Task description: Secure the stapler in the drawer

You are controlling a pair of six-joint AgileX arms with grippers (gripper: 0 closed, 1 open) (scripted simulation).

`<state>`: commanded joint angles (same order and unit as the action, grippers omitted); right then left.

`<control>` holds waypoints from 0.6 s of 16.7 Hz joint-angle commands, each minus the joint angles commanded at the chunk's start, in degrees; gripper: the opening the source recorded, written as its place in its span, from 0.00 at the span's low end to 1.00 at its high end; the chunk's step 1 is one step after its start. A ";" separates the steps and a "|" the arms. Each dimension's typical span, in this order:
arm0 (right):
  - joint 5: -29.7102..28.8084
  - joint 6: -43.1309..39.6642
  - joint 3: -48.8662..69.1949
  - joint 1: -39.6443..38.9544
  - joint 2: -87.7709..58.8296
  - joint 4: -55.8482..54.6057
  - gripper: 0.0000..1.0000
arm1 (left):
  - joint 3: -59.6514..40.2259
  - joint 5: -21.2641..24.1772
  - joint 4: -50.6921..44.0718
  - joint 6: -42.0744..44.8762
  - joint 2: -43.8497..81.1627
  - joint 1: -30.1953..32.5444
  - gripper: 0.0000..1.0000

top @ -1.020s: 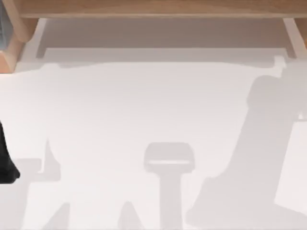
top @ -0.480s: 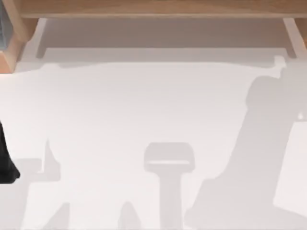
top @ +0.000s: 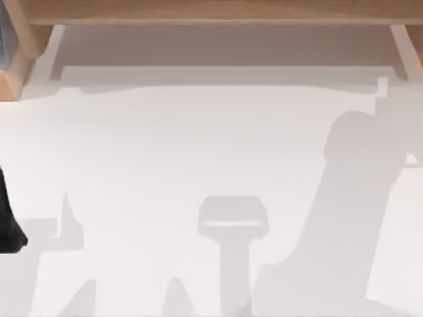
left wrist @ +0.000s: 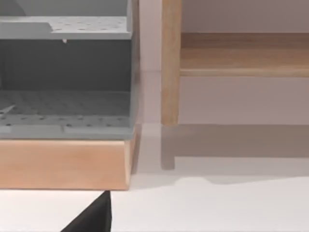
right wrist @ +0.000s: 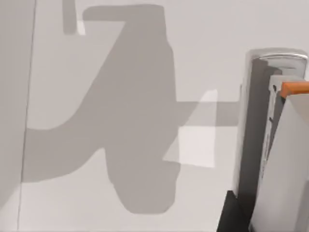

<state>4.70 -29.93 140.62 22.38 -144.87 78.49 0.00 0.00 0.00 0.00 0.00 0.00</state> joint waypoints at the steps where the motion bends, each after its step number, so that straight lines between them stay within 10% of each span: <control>1: -0.06 0.33 -0.36 -0.02 -0.25 -0.07 0.00 | 0.00 0.00 0.00 0.00 0.00 0.00 1.00; 10: -5.12 9.01 -0.48 -0.96 -4.47 1.54 0.00 | 0.00 0.00 0.00 0.00 0.00 0.00 1.00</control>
<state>-0.42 -20.92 140.14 21.42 -149.34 80.03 0.00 0.00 0.00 0.00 0.00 0.00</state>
